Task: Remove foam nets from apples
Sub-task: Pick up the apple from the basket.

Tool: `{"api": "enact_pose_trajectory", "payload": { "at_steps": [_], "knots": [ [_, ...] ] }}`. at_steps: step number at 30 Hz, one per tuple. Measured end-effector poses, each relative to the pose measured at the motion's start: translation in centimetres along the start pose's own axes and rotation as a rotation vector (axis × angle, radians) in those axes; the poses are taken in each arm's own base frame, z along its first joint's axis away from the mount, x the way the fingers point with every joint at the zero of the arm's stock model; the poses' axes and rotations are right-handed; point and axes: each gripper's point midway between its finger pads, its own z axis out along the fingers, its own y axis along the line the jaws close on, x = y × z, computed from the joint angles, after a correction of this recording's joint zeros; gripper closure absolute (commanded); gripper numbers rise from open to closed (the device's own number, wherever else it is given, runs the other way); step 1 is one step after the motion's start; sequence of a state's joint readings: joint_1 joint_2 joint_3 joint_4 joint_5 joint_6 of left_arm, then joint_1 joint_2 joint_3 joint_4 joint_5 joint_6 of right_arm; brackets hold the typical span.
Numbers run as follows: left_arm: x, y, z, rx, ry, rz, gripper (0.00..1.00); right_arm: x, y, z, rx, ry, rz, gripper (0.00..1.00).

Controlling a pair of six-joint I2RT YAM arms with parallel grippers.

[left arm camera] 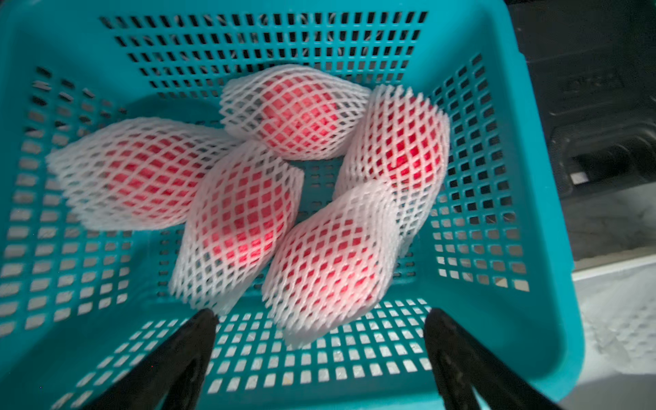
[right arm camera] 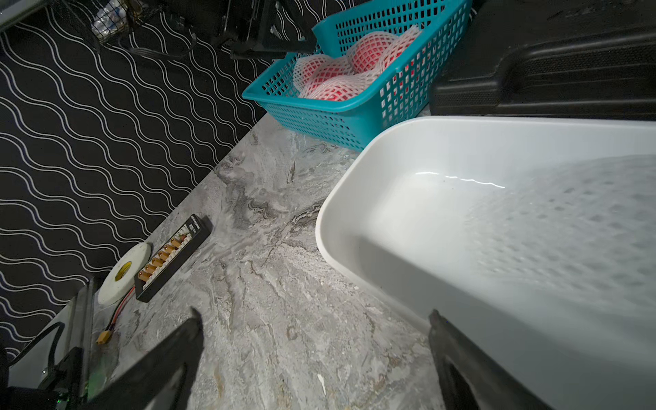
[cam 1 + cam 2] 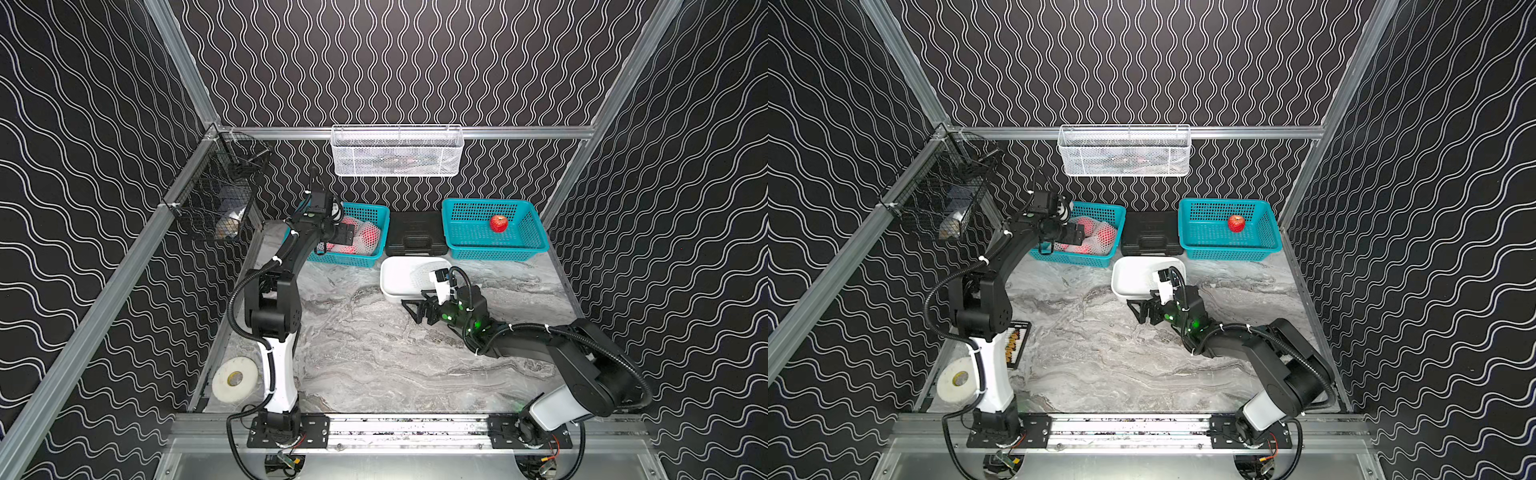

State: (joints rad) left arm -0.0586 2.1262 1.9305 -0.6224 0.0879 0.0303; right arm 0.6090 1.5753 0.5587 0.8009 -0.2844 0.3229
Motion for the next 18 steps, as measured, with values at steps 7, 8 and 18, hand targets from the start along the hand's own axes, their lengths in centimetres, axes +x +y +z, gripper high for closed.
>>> {"api": "enact_pose_trajectory", "payload": {
  "at_steps": [7, 8, 18],
  "knots": [
    [0.9, -2.3, 2.4, 0.06, 0.079, 0.074, 0.06, 0.2, 0.2, 0.5, -0.015, -0.014, 0.004, 0.0],
    [0.9, -2.7, 2.6, 0.066, 0.085, 0.089, 0.06, 0.2, 0.2, 0.5, -0.016, -0.013, 0.009, 0.0],
    [2.1, -3.1, 3.7, 0.078, 0.158, 0.123, 0.09, 0.0, 0.4, 0.6, -0.025, -0.03, 0.017, 0.0]
  ]
}}
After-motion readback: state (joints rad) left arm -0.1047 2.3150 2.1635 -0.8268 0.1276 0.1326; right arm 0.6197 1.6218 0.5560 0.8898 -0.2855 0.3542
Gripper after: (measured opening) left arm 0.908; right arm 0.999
